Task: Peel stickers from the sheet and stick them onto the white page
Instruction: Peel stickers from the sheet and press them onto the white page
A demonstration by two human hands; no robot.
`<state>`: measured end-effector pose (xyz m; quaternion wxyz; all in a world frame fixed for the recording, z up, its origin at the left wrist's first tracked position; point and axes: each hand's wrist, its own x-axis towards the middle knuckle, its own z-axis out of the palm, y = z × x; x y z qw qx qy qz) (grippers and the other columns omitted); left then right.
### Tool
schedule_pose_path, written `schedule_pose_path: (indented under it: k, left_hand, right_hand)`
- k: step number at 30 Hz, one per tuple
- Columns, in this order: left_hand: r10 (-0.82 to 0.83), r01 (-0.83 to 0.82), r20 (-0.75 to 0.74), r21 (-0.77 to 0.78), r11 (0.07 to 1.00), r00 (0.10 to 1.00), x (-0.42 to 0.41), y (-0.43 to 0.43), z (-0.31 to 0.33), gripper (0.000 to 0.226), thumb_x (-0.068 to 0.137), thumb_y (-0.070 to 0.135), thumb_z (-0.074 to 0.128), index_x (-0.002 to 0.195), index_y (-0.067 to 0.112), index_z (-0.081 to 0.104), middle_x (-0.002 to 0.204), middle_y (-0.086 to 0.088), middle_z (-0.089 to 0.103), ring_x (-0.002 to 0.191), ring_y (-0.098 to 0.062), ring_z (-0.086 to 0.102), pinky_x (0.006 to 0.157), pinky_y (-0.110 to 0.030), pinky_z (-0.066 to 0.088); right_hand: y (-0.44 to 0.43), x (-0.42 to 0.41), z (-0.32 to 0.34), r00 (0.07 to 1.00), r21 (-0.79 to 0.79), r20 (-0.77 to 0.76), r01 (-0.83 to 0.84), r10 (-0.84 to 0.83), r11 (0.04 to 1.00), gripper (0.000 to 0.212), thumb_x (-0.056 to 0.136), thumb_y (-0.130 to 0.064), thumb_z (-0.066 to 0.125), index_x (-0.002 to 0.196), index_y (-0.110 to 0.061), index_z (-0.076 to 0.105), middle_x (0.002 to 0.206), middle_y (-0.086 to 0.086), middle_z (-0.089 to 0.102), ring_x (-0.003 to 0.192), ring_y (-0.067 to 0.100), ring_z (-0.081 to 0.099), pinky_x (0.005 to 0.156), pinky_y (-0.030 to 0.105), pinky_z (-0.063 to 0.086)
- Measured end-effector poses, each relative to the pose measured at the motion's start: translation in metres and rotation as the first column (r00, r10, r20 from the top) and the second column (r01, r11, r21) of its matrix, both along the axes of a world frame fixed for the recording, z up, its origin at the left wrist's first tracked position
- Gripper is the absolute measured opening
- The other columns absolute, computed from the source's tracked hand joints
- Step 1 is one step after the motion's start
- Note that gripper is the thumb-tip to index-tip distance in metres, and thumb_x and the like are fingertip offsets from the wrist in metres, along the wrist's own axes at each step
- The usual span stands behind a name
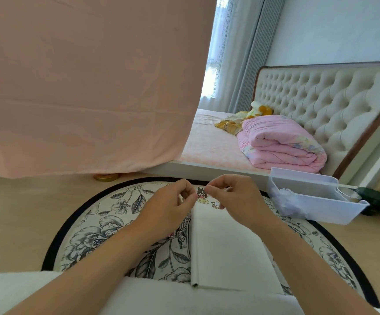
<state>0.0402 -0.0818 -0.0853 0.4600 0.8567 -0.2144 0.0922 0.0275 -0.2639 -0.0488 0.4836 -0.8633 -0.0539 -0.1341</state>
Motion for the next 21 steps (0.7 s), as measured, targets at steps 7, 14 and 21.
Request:
schedule_pose_path:
  k: [7,14,21]
  left_hand:
    - [0.055,-0.057,-0.034,-0.063,0.996,0.998,0.002,-0.002,0.001,0.012,0.093,0.036,0.066,0.104,0.037,0.068,0.085,0.024,0.066,0.078,0.003,0.060,0.063,-0.022,0.047]
    - [-0.067,0.038,0.063,0.376,0.926,0.996,-0.001,0.002,-0.013,0.048,0.090,0.057,0.058,0.134,0.039,0.053,0.143,0.021,0.042,0.135,-0.001,0.029,0.110,-0.030,0.033]
    - [-0.016,0.001,0.039,0.351,0.936,0.999,-0.002,0.002,-0.016,0.071,0.085,0.060,0.062,0.146,0.035,0.036,0.143,0.018,0.044,0.131,-0.004,0.039,0.108,-0.029,0.034]
  right_hand:
    - [-0.011,0.002,0.004,1.000,-0.088,-0.014,-0.017,0.015,0.996,0.014,0.094,-0.018,0.068,0.080,-0.020,0.070,0.070,-0.002,0.063,0.051,0.008,0.055,0.048,0.013,0.042]
    - [-0.026,0.008,-0.001,0.946,0.072,-0.322,0.043,-0.018,0.996,0.016,0.096,-0.026,0.067,0.093,-0.010,0.071,0.074,0.001,0.056,0.043,0.010,0.047,0.041,0.020,0.028]
    - [-0.008,0.018,-0.008,0.867,-0.062,-0.497,0.009,-0.038,0.998,0.034,0.086,-0.034,0.076,0.081,-0.001,0.069,0.067,0.011,0.043,0.044,0.016,0.032,0.042,0.019,0.024]
